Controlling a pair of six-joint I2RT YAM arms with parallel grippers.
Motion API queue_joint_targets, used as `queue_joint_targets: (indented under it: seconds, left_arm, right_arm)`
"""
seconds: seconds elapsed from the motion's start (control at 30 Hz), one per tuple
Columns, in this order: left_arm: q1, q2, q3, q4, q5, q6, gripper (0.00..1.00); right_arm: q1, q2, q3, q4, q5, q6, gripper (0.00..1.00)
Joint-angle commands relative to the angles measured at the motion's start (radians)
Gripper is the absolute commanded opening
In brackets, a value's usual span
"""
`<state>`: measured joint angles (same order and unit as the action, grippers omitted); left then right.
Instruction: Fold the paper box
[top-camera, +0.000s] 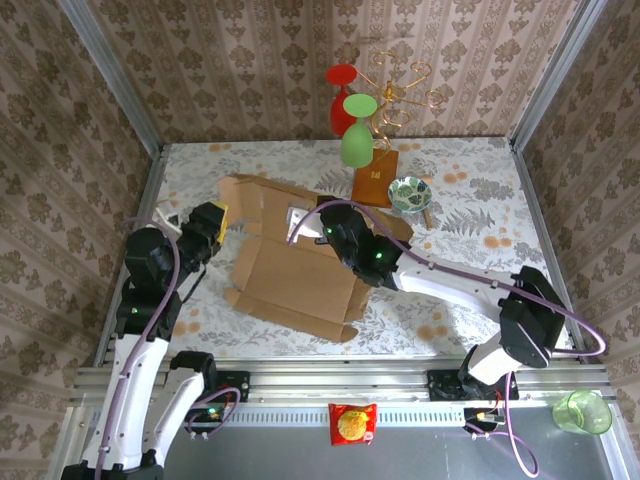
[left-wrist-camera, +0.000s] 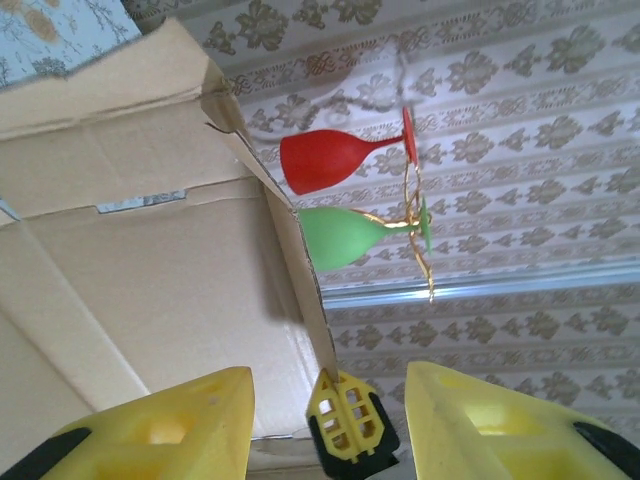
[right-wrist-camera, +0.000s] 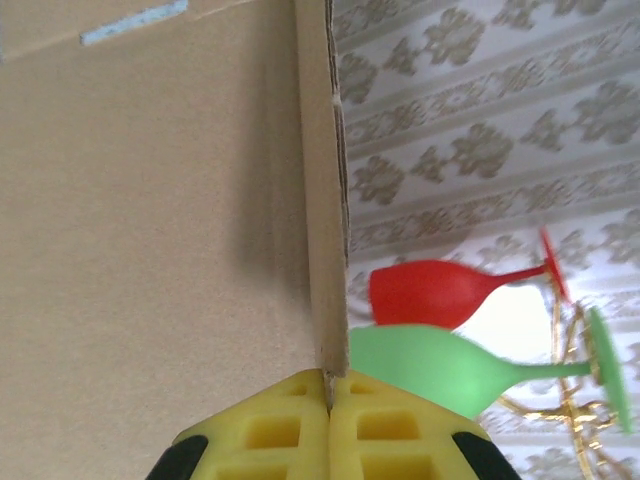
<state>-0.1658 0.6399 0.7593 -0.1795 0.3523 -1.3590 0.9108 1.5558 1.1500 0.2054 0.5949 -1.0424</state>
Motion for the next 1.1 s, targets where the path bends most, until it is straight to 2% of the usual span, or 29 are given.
queue_joint_targets:
  seconds: [0.0,0.23,0.37,0.73,0.97,1.07]
  left_arm:
    - [-0.019,0.018,0.010,0.036,-0.044,-0.101,0.45]
    - [-0.027,0.086,0.002,0.131,-0.064,-0.152,0.47]
    - [-0.040,0.153,0.017,0.170,-0.062,-0.141,0.51]
    - [-0.092,0.377,0.041,0.365,-0.049,-0.108,0.51]
    - [-0.129,0.495,0.054,0.450,-0.047,-0.096,0.45]
    - [-0.137,0.525,0.062,0.470,-0.056,-0.087,0.36]
  right_arm:
    - [0.007,0.037,-0.031,0.286,0.080,-0.194,0.00]
    - [0.014,0.105,-0.104,0.536,0.071,-0.366,0.00]
    - [0.015,0.141,-0.111,0.588,0.064,-0.415,0.00]
    - [0.028,0.164,-0.139,0.657,0.054,-0.451,0.00]
    - [0.033,0.168,-0.145,0.670,0.049,-0.452,0.00]
    - [0.034,0.170,-0.148,0.670,0.045,-0.449,0.00]
